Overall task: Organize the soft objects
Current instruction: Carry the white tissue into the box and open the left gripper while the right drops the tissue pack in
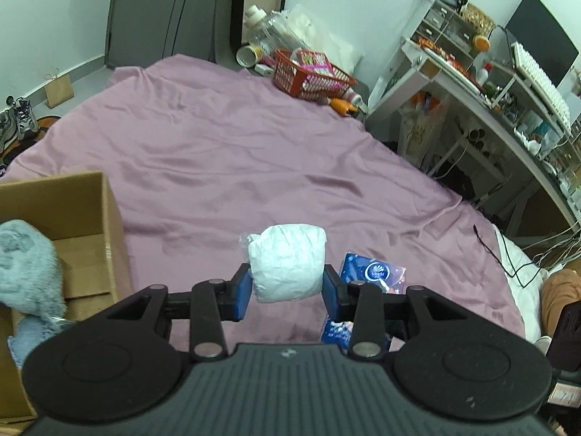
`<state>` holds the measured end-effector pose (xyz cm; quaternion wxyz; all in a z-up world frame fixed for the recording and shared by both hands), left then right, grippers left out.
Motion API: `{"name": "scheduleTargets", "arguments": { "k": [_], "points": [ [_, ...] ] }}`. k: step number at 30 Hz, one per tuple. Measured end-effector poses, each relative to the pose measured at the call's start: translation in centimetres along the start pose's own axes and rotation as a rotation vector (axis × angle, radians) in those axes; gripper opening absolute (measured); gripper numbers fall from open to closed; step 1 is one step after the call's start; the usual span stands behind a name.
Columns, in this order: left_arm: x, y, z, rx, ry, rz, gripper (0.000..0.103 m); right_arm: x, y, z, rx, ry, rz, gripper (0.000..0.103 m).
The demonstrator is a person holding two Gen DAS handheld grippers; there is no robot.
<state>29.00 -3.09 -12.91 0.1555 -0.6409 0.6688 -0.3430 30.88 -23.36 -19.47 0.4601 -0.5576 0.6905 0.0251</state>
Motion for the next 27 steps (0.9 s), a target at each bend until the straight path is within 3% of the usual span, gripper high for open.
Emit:
{"name": "scheduleTargets", "arguments": {
  "k": [17,27],
  "points": [
    [-8.0,0.8,-7.3,0.105,-0.076,-0.073,0.039,-8.4,2.0,1.7,-0.013,-0.073,-0.107,0.025],
    [-12.6,1.2,-7.8,0.105,-0.122,-0.128,0.039,-12.7,2.7,2.7,-0.030,-0.108,-0.175,0.025]
  ]
}}
Point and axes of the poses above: each gripper's, at about its wrist camera, not at the fingertips, and z roughly the way its jaws point, x to its right, y to its underside, the point moved 2 cm from there along z, roughly the way its jaws point, and after that the axes turned 10 degrees about z, right-handed, at the moved point
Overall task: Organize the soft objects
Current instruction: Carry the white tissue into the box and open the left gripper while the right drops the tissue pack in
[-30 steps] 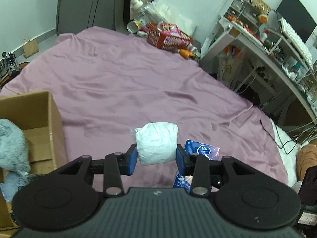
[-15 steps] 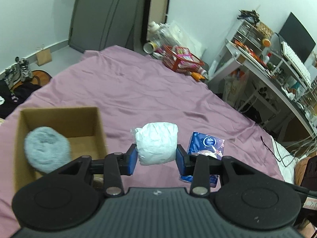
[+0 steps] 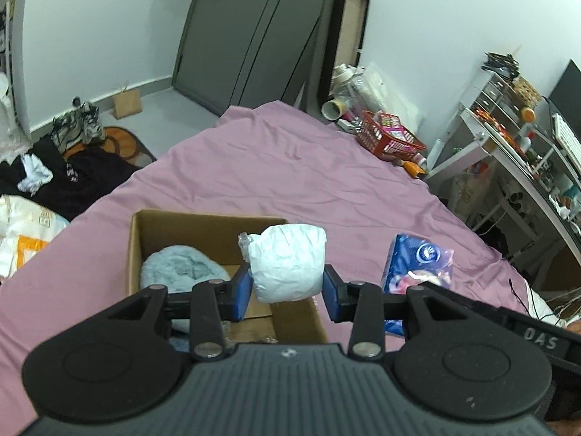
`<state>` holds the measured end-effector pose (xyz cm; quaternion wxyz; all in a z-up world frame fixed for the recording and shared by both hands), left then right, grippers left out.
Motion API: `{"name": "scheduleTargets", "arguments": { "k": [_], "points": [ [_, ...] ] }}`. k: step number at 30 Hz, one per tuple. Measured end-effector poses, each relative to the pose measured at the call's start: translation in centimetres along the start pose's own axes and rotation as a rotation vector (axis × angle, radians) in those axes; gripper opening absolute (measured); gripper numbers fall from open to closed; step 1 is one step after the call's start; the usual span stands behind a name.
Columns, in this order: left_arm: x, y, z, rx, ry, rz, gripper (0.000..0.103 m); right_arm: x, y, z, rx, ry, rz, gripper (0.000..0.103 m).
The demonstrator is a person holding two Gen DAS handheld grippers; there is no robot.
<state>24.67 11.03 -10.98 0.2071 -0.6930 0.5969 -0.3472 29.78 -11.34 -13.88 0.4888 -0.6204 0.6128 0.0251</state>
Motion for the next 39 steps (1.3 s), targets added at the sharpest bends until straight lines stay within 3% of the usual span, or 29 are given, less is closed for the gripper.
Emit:
{"name": "scheduleTargets", "arguments": {
  "k": [7,13,22,27,29,30,32,39],
  "points": [
    [-1.2,1.0,1.3,-0.027,0.032,-0.062,0.039,-1.5,-0.4,1.2,-0.008,-0.004,-0.024,0.025],
    [-2.6,1.7,2.4,-0.041,0.068,-0.147,0.046,-2.1,-0.1,2.6,-0.026,0.014,-0.040,0.025],
    [-5.1,1.5,0.2,0.004,-0.033,-0.185,0.053,-4.1,0.2,5.6,-0.059,-0.010,-0.072,0.027],
    [-6.3,1.4,-1.3,0.002,-0.085,-0.212,0.056,-4.4,0.5,7.3,-0.101,-0.006,-0.058,0.039],
    [-6.7,1.4,-2.2,0.016,-0.117,-0.213,0.066,-4.2,0.6,7.2,-0.109,0.004,-0.046,0.060],
    [-6.8,1.5,-2.5,0.025,-0.135,-0.214,0.069,-4.0,0.7,7.0,-0.107,0.011,-0.042,0.064],
    [-6.9,1.6,-3.1,0.040,-0.165,-0.213,0.076,-3.7,0.6,6.3,-0.096,0.018,-0.042,0.067],
    [-5.5,1.4,-3.4,0.011,-0.185,-0.156,0.080,-2.6,0.3,3.5,-0.069,0.052,-0.045,0.082]
  ]
}}
Point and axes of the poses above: each gripper's, at about its wrist camera, not at the fingertips, and z roughly the way its jaws point, x to its right, y to its underside, the point moved 2 cm from there along z, roughly the way its jaws point, and after that the axes turned 10 degrees about z, right-handed, at the moved point
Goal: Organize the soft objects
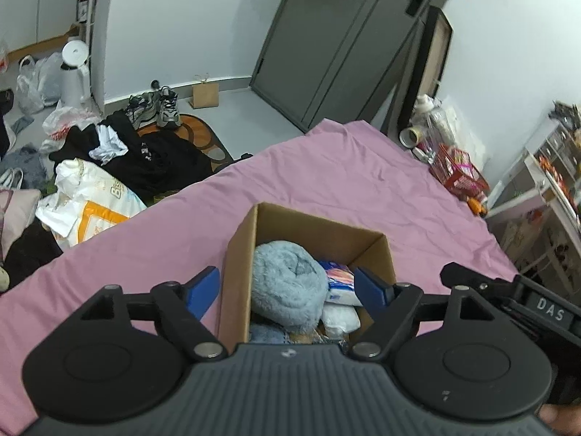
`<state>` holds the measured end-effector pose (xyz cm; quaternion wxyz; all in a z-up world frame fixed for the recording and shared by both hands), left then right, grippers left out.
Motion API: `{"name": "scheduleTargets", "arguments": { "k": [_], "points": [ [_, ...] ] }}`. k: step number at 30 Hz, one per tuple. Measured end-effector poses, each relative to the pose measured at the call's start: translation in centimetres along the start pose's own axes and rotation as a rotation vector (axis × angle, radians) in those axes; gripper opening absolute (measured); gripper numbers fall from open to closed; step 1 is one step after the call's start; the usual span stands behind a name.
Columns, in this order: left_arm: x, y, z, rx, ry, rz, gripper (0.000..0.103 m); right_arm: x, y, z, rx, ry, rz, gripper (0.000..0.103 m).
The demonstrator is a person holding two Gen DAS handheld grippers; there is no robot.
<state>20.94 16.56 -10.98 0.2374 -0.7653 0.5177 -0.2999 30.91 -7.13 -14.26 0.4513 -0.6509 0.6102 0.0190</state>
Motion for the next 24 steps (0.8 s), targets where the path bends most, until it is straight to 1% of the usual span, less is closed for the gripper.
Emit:
{"name": "scheduleTargets", "arguments": {
  "k": [2,5,8,13,17,24],
  "points": [
    [0.6,0.0,-0.5,-0.001,-0.002,0.021,0.084,0.2,-0.1,-0.8,0.002,0.011,-0.007,0.088],
    [1.5,0.2,-1.4,0.004,-0.004,0.037,0.087,0.5,-0.5,-1.9,0.009,0.017,-0.011,0.091],
    [2.0,0.4,-2.2,0.000,0.000,0.036,0.088,0.9,-0.8,-3.4,0.025,0.020,-0.004,0.094],
    [3.2,0.5,-3.7,0.006,-0.015,0.042,0.088,2.1,-1.3,-6.7,0.072,0.024,0.014,0.097],
    [5.1,0.7,-5.2,0.034,-0.018,0.103,0.088,3.4,-1.3,-9.4,0.104,0.016,0.015,0.102],
    [8.1,1.5,-7.6,0.031,0.006,0.183,0.088,5.4,-1.4,-13.4,0.129,0.016,-0.014,0.102]
  ]
}}
Point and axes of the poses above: each gripper's, at about its wrist camera, not at the fingertips, and z roughly the way its jaws point, x to its right, y to its underside, the point moved 2 cm from there along z, roughly the way its jaws point, and after that the axes turned 10 degrees about z, right-handed, at the moved point
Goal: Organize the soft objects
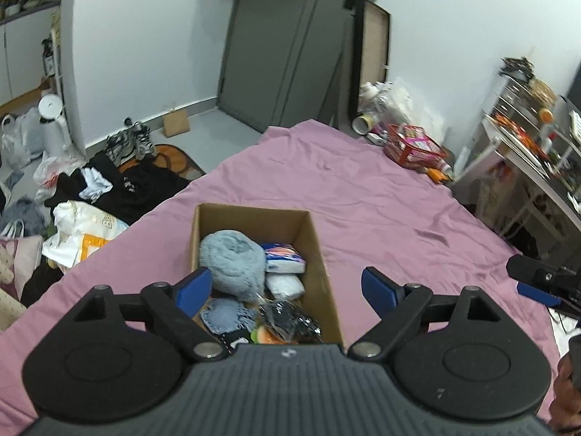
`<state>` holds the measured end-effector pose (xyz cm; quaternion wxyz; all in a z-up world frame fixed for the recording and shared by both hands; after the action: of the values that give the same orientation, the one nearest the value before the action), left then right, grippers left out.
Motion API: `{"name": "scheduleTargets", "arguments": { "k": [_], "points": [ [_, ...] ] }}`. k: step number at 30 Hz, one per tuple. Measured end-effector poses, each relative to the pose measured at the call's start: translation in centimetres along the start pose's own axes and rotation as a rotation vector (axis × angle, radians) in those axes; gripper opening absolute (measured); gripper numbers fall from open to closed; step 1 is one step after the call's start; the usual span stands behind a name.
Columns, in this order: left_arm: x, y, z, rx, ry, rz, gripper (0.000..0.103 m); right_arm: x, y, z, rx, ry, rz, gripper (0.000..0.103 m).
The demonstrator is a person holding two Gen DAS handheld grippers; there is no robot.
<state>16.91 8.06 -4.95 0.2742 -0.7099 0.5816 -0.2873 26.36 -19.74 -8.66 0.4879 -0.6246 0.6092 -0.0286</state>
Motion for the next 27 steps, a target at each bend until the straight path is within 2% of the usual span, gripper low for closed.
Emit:
{"name": "scheduleTargets", "arguments": {
  "k": [5,14,27],
  "points": [
    [1.1,0.6,-1.1,-0.011,-0.007,0.018,0.088,0.9,0.2,-2.3,-0.020,-0.010,-0.037,0.103],
    [3.4,2.4,-2.5,-0.048,0.052,0.062,0.088,2.6,1.4,-5.4,-0.051,-0.010,-0.054,0.103],
    [5.1,3.9,-4.9,-0.061,0.039,0.119,0.089,3.7,2.1,-9.7,-0.032,-0.028,-0.071,0.103]
  ]
}}
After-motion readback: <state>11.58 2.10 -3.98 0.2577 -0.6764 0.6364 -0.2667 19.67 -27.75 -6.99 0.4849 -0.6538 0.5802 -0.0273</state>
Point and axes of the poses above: each gripper's, at about its wrist camera, not at the fingertips, and z roughly the way its jaws point, x to its right, y to its underside, the point moved 2 cm from there along z, roughly the way its jaws point, and after that the axes turned 10 degrees about z, right-handed, at the moved point
